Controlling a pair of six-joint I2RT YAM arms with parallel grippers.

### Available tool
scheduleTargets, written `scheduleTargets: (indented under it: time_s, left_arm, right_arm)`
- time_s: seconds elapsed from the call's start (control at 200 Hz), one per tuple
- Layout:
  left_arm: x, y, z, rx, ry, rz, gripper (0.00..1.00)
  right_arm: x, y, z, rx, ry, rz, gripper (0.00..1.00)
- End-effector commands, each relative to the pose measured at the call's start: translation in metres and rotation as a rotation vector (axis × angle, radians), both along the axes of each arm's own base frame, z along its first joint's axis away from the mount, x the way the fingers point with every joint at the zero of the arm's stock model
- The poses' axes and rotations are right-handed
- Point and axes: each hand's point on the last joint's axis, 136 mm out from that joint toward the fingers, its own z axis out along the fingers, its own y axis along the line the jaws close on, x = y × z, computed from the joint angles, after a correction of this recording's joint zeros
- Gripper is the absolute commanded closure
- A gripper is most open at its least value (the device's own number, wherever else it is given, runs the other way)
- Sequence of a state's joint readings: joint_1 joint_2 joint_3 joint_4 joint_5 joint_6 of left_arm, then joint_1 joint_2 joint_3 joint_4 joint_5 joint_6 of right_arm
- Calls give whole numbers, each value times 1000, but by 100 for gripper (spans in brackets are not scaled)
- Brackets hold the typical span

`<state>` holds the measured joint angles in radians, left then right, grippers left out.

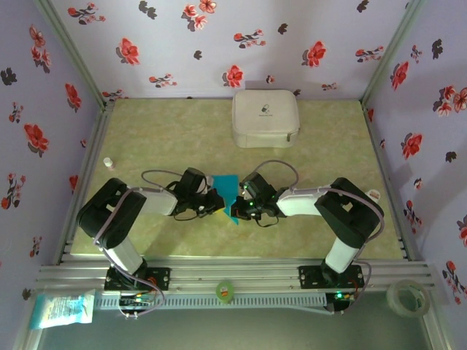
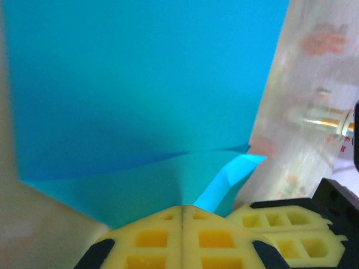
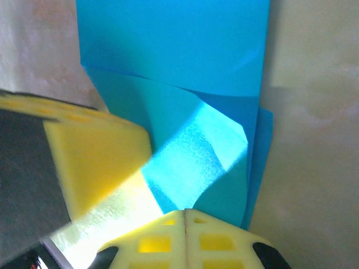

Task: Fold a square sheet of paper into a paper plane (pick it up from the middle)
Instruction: Third fold the triangle at the center of the table.

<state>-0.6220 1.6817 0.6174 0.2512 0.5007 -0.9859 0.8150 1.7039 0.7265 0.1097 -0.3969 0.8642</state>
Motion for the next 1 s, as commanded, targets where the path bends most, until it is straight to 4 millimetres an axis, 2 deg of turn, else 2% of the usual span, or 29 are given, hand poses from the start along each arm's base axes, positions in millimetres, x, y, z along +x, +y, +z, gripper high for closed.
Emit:
scheduleTargets:
  time_s: [0.0,0.23,0.325,0.525,0.655,0.84,0.925,0.995]
  left_arm:
    - [7,39,-23,142,7,47,100]
    - [26,60,-19,156,14,90,100]
    - [32,63,-7,136,-4,108,100]
    - [39,50,33,53,-80,105,100]
    - [34,37,47,22,-113,77,100]
    - [20,8,40,-24,-98,2,100]
    - [16,1,28,-11,-77,-25,100]
    - [15,3,13,14,-49,-19,100]
  right_arm:
    - [-18,-37,-40,-170,89,-26,100]
    - [-18,-36,-40,-167,88,-16,100]
    - [-18,-34,-38,-160,87,-11,100]
    - [-15,-30,-33,-150,77,-7,100]
    - [-14,-29,-32,-148,75,-2,100]
    - [-12,-28,-29,-150,69,1,100]
    - [-10,-26,-26,-140,62,1,100]
    - [-8,-23,-23,-129,57,2,100]
